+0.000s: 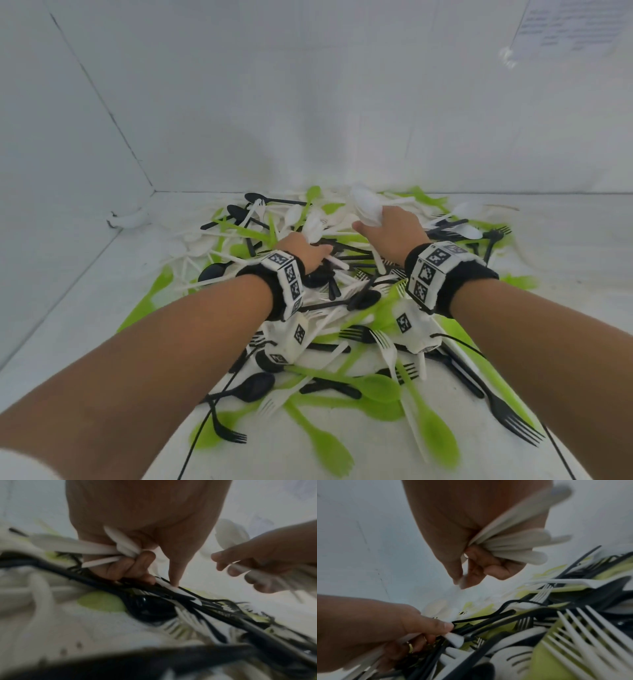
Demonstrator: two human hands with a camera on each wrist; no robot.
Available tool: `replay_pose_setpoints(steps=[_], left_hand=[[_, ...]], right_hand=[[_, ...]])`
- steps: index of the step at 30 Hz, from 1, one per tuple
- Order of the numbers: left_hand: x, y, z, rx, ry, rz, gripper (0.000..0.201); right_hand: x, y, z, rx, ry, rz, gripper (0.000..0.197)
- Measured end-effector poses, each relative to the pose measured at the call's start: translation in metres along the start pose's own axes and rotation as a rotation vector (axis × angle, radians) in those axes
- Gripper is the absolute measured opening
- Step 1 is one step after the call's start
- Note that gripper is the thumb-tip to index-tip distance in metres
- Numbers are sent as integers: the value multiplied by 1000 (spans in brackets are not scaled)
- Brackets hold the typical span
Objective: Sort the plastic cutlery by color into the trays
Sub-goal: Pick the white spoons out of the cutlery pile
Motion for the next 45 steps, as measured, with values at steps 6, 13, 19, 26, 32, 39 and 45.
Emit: replay_pose_setpoints(steps=[6, 13, 19, 26, 32, 39, 45], left_hand=[[-3, 12, 8, 18, -88, 24, 27], [12, 13, -14, 15, 40, -312, 28], [11, 37, -54, -287, -35, -169, 41], [-18, 80, -92, -468, -77, -117, 15], [-51, 100, -125, -678, -135, 71, 25], [-72, 94, -158, -804, -264, 384, 61], [-60, 85, -146, -782, -240, 326, 58]], right_hand=[[1, 29, -13, -112, -55, 44, 38], [29, 54, -31, -226, 66, 247, 27], [62, 76, -60, -250, 136, 166, 34], [86, 107, -105, -338, 90, -31, 42], [100, 130, -135, -387, 85, -132, 41], [99, 141, -148, -403, 47, -153, 44], [75, 133, -148, -347, -159, -191, 48]])
Point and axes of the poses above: each hand's wrist, its own z-axis towards the middle knuckle, its own x-axis out of the back of the hand, y = z × x, the point moved 6 cm from there along z, towards the middle knuckle, and after that the axes turned 14 degrees about z, right-handed, at the moved point
